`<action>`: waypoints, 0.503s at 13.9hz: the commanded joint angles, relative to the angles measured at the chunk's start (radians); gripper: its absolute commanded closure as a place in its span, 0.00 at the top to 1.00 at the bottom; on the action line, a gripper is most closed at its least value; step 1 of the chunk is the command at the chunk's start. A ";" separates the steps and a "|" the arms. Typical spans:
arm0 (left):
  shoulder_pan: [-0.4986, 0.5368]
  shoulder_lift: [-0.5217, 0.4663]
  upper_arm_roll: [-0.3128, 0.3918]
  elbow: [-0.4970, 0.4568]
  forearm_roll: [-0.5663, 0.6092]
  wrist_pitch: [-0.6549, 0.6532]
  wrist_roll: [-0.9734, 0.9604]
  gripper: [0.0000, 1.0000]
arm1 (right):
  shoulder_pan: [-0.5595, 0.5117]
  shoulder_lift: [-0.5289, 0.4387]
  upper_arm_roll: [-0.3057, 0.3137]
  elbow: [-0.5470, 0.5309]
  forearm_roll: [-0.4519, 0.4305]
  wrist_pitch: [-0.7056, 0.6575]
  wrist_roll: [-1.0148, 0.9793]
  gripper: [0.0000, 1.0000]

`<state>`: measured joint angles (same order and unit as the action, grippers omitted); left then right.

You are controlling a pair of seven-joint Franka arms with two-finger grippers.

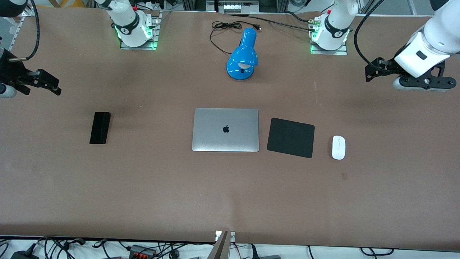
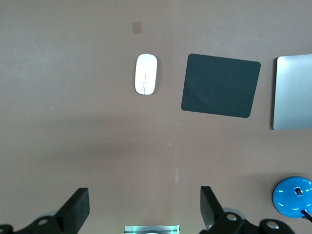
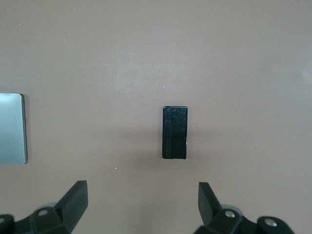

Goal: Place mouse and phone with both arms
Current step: 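Reach the right gripper to the phone while the left gripper reaches the mouse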

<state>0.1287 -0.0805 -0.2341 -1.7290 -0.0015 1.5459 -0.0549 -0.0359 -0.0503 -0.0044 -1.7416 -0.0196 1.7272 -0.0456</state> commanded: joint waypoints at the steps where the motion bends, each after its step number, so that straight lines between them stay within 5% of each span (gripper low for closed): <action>1: 0.005 0.008 0.001 0.020 -0.014 -0.021 0.018 1.00 | 0.002 -0.023 0.001 -0.013 -0.003 -0.001 -0.014 1.00; 7: 0.005 0.008 0.001 0.020 -0.014 -0.021 0.018 1.00 | 0.010 0.004 0.001 -0.013 -0.002 -0.005 -0.013 1.00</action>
<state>0.1287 -0.0804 -0.2341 -1.7290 -0.0015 1.5458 -0.0549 -0.0350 -0.0466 -0.0042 -1.7431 -0.0196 1.7255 -0.0462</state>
